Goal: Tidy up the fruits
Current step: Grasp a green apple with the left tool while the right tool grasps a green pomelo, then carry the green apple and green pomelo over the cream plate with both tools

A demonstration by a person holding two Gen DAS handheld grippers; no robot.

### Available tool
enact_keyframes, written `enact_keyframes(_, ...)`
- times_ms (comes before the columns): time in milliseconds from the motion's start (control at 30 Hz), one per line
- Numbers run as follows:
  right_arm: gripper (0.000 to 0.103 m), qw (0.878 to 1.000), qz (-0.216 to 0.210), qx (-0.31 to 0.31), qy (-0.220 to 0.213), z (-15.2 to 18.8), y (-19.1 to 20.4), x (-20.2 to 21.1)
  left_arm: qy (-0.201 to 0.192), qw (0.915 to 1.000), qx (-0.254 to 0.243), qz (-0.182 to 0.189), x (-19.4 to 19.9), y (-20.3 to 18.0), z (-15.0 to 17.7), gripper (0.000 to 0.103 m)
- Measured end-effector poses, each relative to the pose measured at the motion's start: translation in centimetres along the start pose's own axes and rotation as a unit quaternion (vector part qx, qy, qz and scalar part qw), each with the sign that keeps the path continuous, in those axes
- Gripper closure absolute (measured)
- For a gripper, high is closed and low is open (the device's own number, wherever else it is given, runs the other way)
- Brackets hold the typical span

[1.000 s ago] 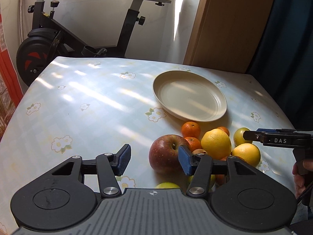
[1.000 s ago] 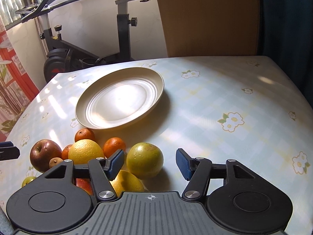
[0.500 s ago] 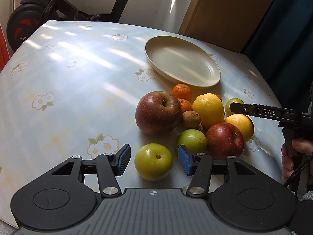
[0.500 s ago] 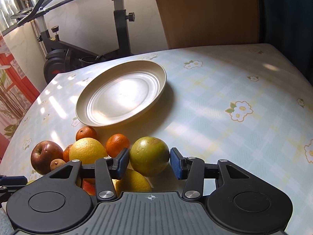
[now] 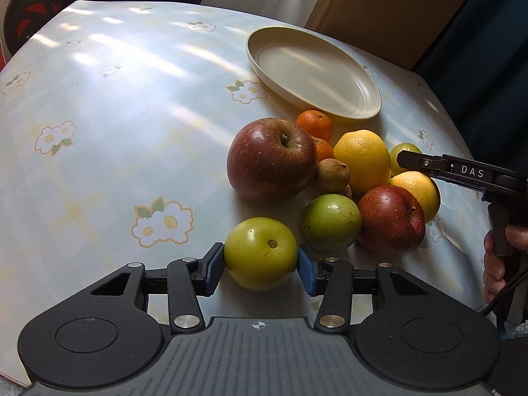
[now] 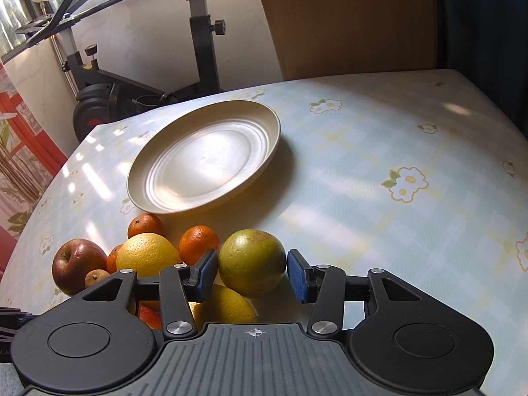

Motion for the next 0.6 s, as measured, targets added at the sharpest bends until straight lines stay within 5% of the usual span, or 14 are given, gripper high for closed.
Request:
enact_keyframes(267,0.06,1.0,0.006,-0.011,-0.003,0.0,-0.5,-0.1,-0.035,0.9991,-0.005,-0.022,1.4,0.3,-1.1,0.054)
enact_keyframes(600,0.061,1.0,0.005,0.012,-0.024,-1.6,-0.7,0.7,-0.107,0.9901,-0.074,-0.052,3.6,-0.7,-5.2,0.054)
Point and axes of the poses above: each gripper's, at about its wrist camera, not at the fingertips, and x roughly against the way its jaws point, y to its left, z to its underside, the point moved 8 cm from there along -x, roughly the way its jaws point, and after that the axes turned 13 degrees about -y, right-handed, at the moved point
